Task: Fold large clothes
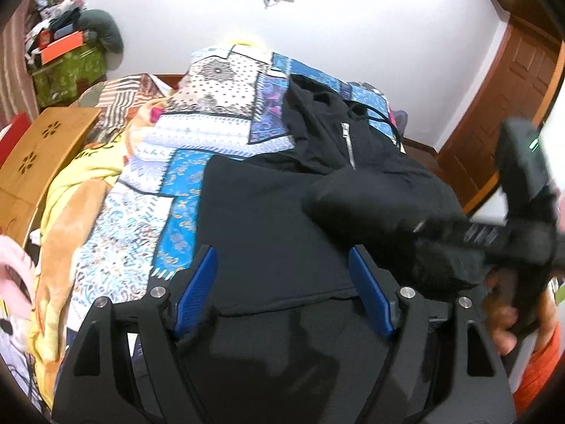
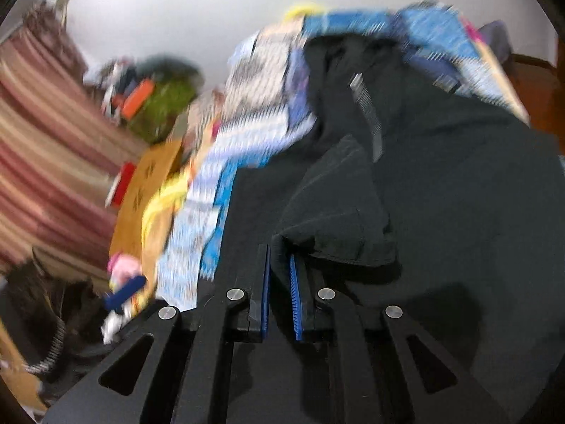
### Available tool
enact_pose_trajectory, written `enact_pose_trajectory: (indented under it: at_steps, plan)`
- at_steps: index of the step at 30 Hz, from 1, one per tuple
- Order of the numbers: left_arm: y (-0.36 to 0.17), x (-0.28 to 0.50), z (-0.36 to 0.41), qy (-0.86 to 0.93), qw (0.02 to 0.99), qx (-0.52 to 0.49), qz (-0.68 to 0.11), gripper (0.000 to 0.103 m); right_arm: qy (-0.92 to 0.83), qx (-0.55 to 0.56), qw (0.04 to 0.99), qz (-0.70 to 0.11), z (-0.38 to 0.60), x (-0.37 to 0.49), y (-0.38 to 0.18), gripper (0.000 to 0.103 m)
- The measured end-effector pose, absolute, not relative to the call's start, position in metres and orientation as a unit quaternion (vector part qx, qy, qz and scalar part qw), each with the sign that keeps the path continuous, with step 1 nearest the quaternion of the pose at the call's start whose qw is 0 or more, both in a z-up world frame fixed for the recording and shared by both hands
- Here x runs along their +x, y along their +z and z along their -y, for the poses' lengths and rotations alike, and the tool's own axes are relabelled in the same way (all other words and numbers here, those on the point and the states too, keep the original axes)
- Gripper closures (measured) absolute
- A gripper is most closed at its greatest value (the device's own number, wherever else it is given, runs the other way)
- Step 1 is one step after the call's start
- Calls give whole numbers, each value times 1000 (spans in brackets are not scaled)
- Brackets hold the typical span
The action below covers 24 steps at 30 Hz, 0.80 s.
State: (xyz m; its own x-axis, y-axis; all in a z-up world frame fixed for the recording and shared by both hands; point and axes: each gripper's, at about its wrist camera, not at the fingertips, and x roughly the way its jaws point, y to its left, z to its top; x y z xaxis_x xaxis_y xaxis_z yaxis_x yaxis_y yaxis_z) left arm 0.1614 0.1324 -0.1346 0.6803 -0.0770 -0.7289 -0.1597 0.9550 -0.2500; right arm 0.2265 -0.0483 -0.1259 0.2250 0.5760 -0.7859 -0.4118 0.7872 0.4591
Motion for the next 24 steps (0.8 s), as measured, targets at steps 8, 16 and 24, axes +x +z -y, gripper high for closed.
enact_pose_trajectory:
  at_steps: [8,16,24]
  plan:
    - [-136,153,-147,41,902,-166,-397,25,325,-11,755,-570,18,202,-147,92]
    - [-140,156,-138,31,896,-171,-409,25,322,-20,766,-556,46,195,-119,82]
    - [-147,171,-113,4,887,-163,-433,25,236,26,848,-474,129,205,-76,65]
